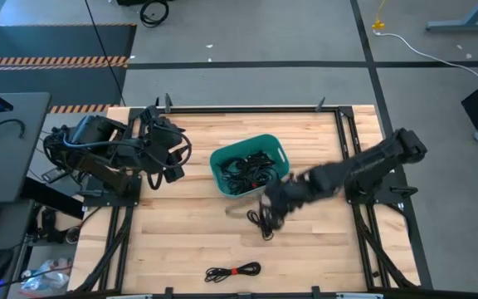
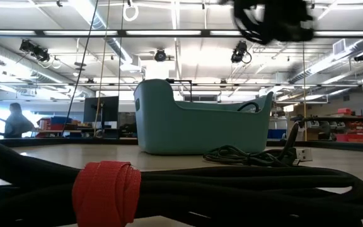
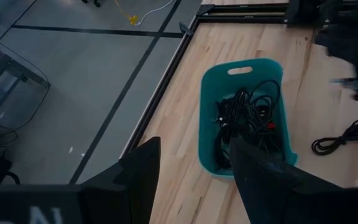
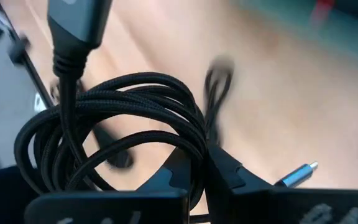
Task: Pick and place USB-C Cables
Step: Put the black charger cable into the green bin
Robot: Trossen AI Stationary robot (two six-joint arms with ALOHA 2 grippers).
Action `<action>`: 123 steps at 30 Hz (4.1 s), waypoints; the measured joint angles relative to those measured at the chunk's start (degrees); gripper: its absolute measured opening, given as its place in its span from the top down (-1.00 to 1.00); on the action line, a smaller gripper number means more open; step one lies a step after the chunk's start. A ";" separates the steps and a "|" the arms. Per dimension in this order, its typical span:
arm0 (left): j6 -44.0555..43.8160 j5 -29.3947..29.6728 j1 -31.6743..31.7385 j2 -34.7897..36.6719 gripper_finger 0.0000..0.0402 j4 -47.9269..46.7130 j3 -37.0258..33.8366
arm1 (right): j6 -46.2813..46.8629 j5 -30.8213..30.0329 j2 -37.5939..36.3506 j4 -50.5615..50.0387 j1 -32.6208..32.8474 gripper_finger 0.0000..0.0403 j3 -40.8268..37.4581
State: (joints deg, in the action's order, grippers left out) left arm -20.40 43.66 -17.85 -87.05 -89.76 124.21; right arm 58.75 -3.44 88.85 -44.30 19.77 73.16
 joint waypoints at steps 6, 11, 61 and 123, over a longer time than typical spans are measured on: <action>-0.01 0.00 -0.01 0.00 0.01 0.00 0.01 | -20.05 -0.14 0.23 -3.70 -11.30 0.89 7.78; -0.43 0.00 0.00 0.00 0.01 -0.02 0.02 | -30.54 -0.04 0.17 -3.22 -19.42 0.89 10.35; -2.54 0.24 -0.01 0.00 0.01 0.23 0.02 | -48.42 4.24 35.09 -9.80 -28.02 0.89 30.70; -2.94 -6.83 0.00 -4.17 0.01 -0.22 0.04 | -52.29 -9.38 19.07 -32.08 -30.06 0.27 59.79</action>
State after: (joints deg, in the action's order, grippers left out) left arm -23.34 36.83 -17.85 -91.21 -89.97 124.25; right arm 6.46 -12.83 107.93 -76.38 -10.28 132.94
